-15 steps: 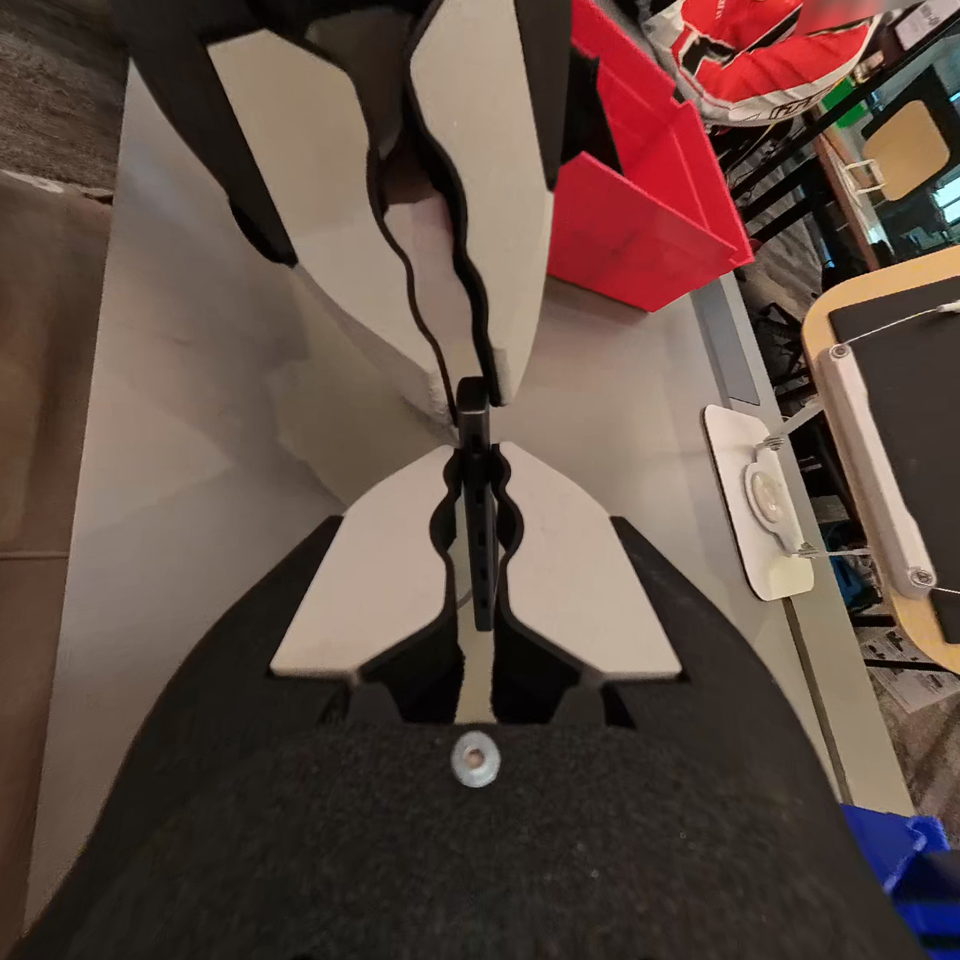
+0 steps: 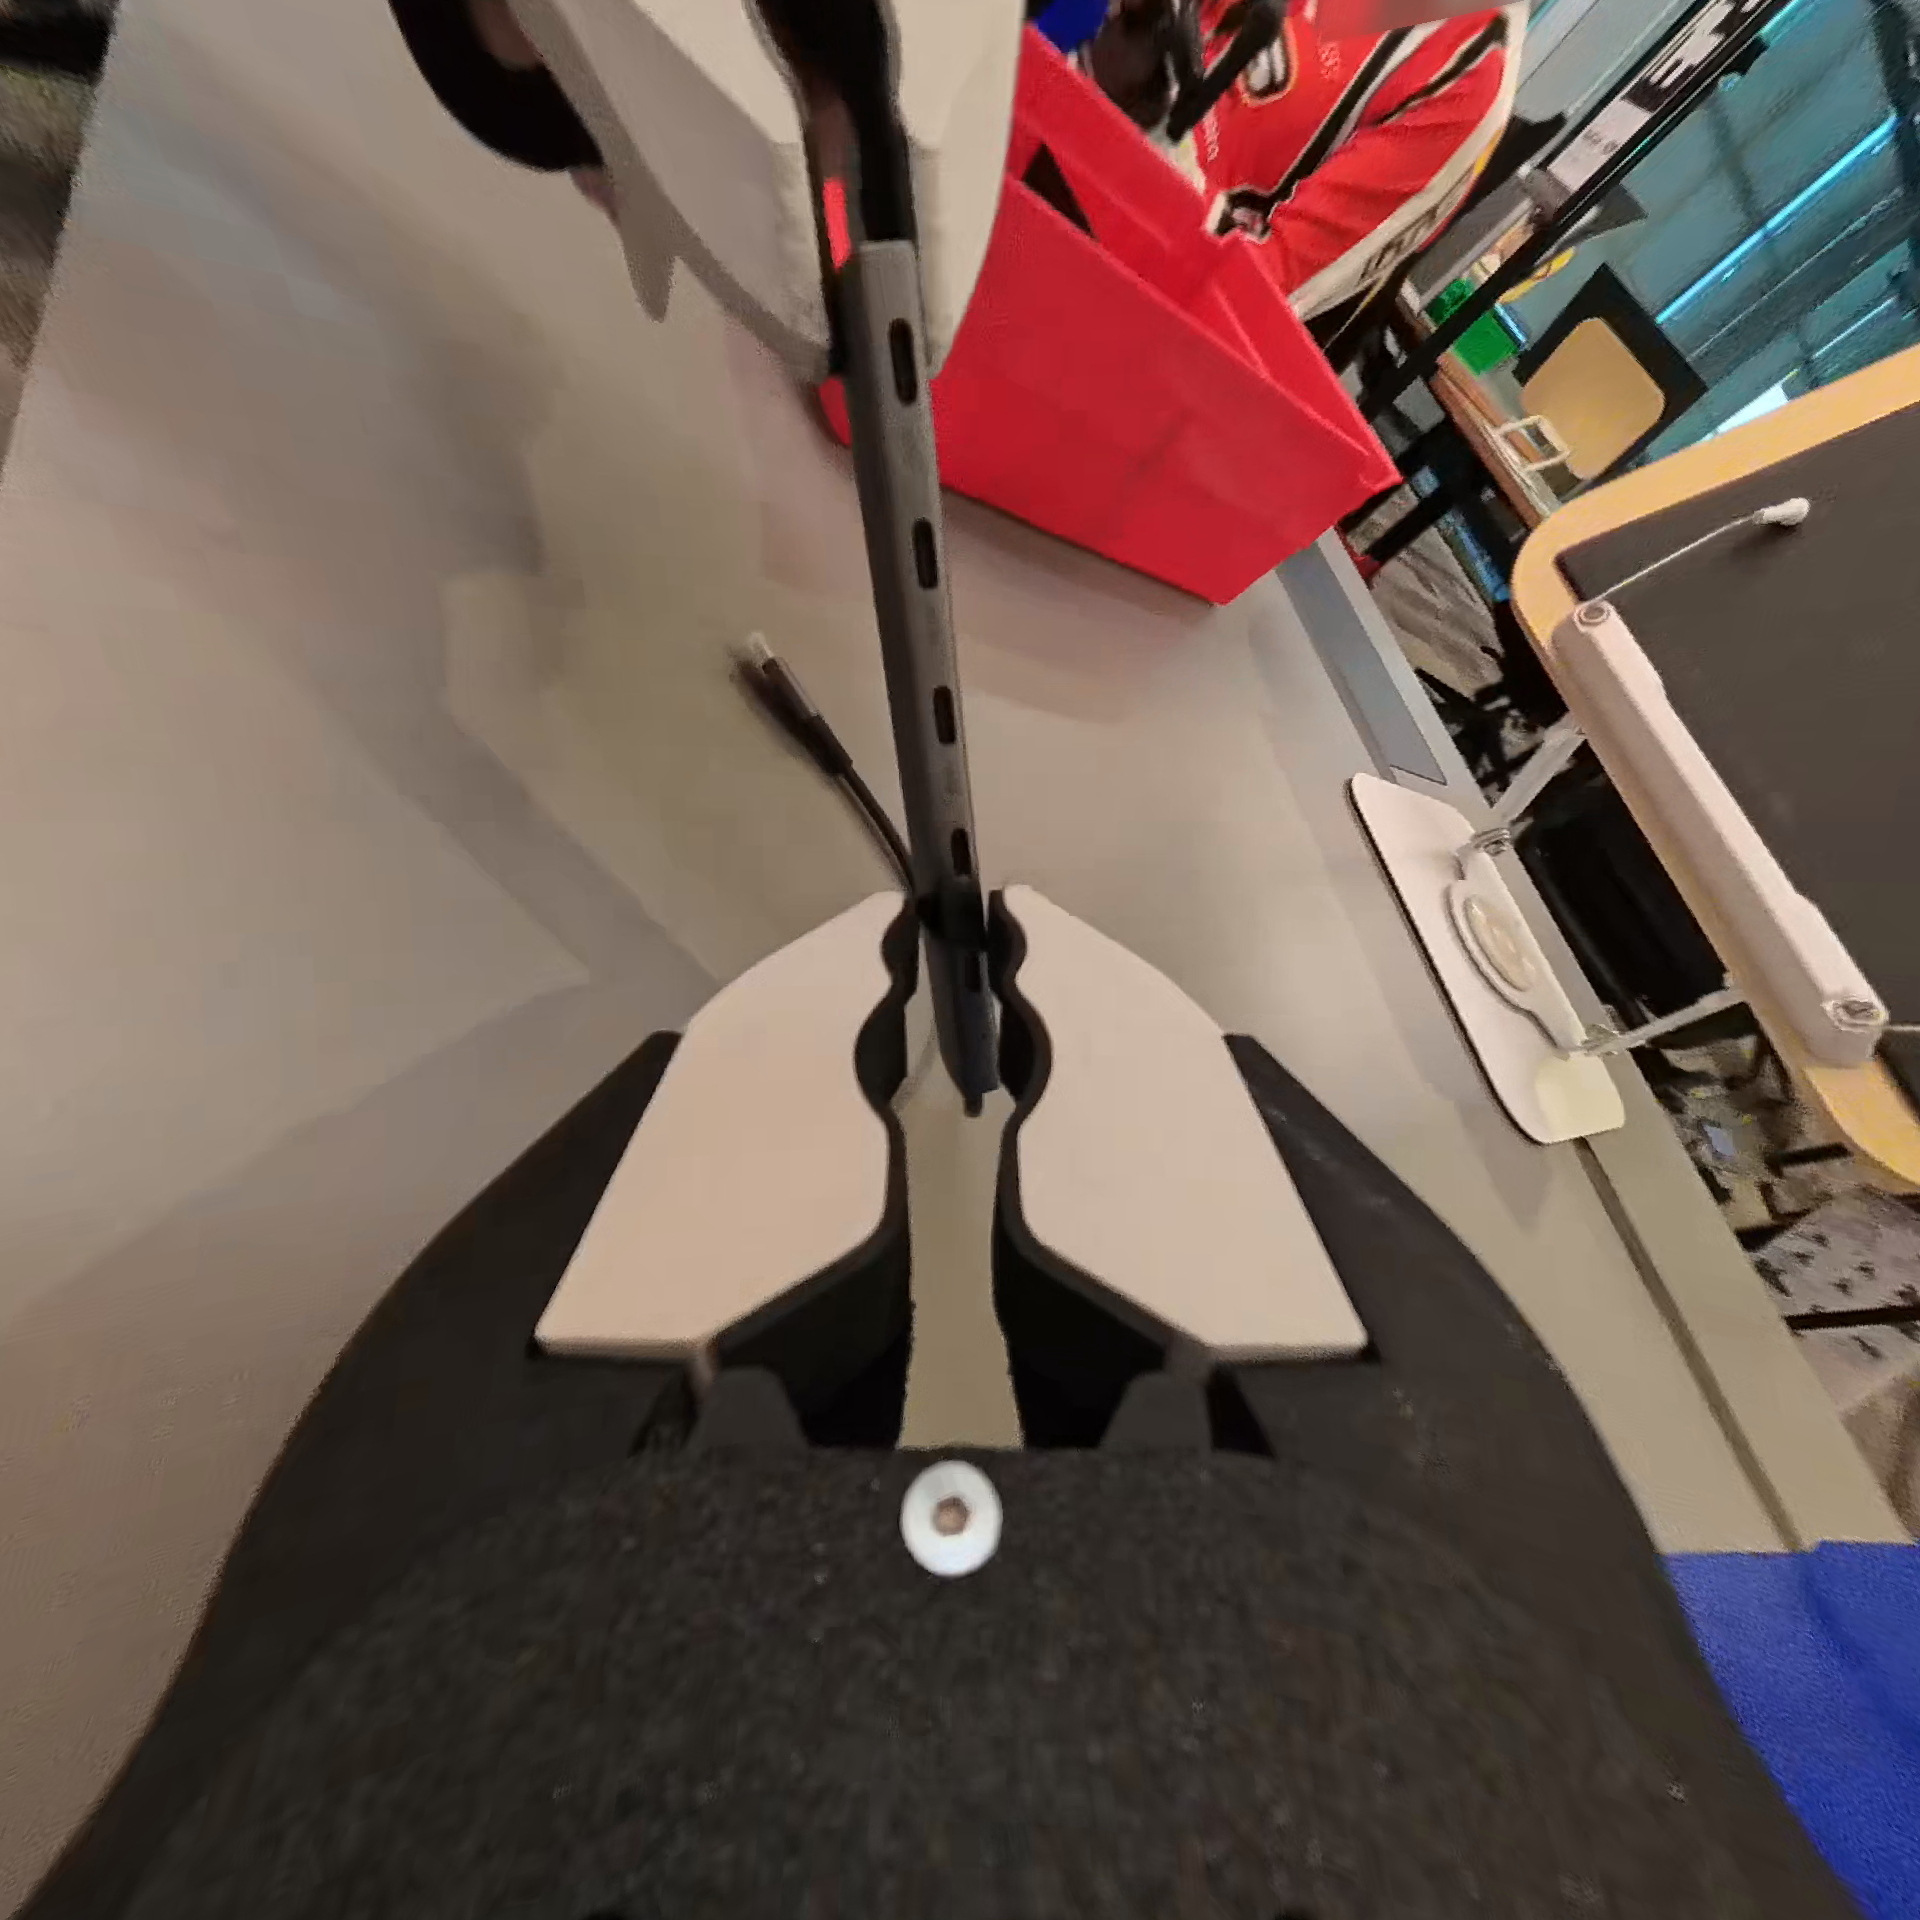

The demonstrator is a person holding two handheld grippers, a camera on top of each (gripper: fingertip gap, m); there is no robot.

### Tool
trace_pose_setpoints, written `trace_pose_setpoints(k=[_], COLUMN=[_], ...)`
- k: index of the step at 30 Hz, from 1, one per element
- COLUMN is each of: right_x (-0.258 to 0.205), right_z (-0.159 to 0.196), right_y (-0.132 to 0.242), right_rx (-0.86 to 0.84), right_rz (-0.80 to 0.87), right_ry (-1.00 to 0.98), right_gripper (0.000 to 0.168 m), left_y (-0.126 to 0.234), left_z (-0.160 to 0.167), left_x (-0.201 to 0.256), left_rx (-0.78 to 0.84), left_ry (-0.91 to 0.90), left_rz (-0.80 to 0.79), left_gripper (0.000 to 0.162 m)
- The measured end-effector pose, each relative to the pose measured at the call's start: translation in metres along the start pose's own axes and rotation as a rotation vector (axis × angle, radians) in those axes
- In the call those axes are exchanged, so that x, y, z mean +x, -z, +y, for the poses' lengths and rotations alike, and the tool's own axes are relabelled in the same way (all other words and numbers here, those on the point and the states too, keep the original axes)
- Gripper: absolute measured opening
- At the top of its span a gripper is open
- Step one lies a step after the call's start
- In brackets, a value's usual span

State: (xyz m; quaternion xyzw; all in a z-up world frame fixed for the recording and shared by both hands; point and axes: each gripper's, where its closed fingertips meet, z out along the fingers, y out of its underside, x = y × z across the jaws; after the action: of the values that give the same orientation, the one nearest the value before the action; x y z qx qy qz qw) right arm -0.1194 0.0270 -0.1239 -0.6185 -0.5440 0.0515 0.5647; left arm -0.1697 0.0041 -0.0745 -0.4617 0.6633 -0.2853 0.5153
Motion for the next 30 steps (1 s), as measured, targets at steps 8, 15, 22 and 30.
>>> trace_pose_setpoints(k=[8, 15, 22, 30], right_x=[-0.004, -0.001, 0.007, 0.013], right_z=[0.004, -0.036, -0.089, -0.1], right_y=[-0.011, 0.019, 0.056, 0.07], right_rx=[0.054, 0.246, 0.57, 0.674], right_rz=[-0.029, -0.12, -0.224, -0.276], right_ry=[-0.039, -0.12, -0.359, -0.424], right_gripper=[0.017, 0.012, 0.01, 0.01], left_y=[0.007, 0.022, 0.033, 0.024], left_z=[-0.008, -0.015, -0.038, -0.039], left_x=[-0.006, -0.009, -0.006, 0.004], left_rx=[0.152, 0.304, 0.5, 0.529], left_ry=[0.151, 0.308, 0.409, 0.442], left_rz=[0.04, 0.138, 0.214, 0.24], left_gripper=[0.009, 0.01, 0.01, 0.01])
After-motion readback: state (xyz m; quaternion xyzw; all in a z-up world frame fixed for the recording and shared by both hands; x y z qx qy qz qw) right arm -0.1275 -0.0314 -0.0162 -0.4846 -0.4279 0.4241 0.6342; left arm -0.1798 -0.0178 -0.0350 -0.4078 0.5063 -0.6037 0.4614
